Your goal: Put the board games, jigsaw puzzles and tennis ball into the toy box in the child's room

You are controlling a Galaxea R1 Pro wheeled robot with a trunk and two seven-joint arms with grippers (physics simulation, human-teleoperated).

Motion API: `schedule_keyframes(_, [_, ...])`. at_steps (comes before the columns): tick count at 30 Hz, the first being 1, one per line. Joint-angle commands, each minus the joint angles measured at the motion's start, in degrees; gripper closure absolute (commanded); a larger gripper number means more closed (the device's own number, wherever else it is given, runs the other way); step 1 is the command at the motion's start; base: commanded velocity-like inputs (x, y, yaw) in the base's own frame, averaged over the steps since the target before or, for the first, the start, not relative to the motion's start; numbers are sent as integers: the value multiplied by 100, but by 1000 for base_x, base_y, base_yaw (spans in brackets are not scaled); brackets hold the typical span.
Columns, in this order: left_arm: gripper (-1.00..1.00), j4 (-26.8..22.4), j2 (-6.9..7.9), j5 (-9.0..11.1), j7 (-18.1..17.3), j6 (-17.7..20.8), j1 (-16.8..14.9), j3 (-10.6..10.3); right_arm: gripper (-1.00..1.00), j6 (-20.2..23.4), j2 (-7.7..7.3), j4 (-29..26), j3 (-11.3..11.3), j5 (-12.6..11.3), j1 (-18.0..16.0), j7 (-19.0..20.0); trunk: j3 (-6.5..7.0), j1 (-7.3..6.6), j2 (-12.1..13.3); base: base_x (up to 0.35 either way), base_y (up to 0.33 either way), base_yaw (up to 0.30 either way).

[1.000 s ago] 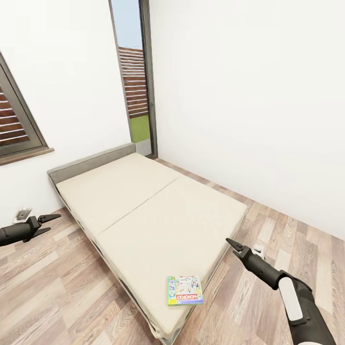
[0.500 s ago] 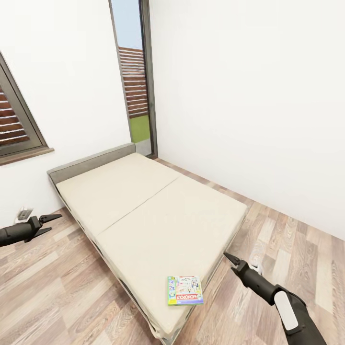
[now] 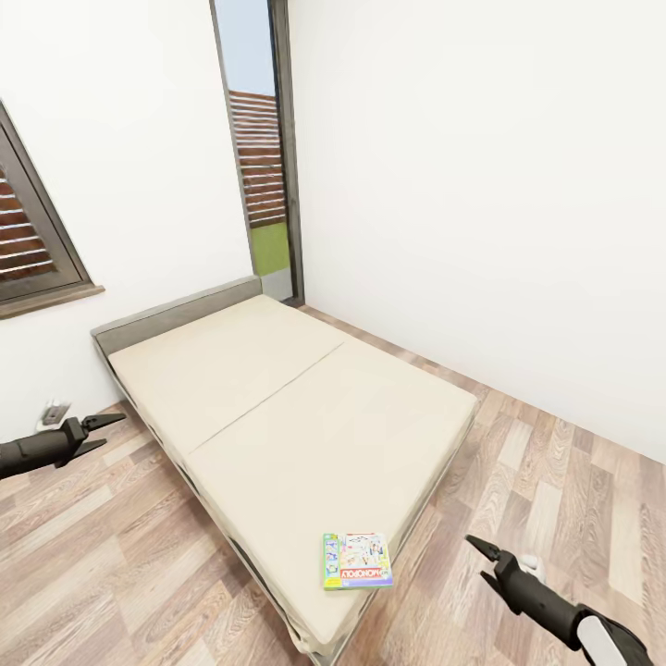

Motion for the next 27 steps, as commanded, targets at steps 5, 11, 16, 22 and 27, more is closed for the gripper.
schedule_keyframes(5, [-100, 3, -7, -1, -19, 26, -7, 2, -100, -137, -74, 169, 11, 7, -5, 206, -11, 3, -12, 0, 0, 0])
schedule_keyframes(11, [-100, 3, -6, -3, -20, 29, -7, 4, -100, -191, -78, 166, 92, 78, -5, 562, -11, 3, -12, 0, 0, 0])
schedule_keyframes(16, [-100, 3, -15, 0, -20, 28, -6, 5, -100, -289, -47, 130, 139, 98, -5, 663, -11, 3, -12, 0, 0, 0])
schedule_keyframes(22, [-100, 3, -65, -7, -20, 22, -5, 3, -100, -405, -33, 9, 431, 98, -5, 685, -11, 3, -12, 0, 0, 0])
schedule_keyframes(27, [-100, 3, -77, -8, -13, 22, -6, 1, -100, -418, -44, -36, 530, 95, -5, 692, -11, 3, -12, 0, 0, 0])
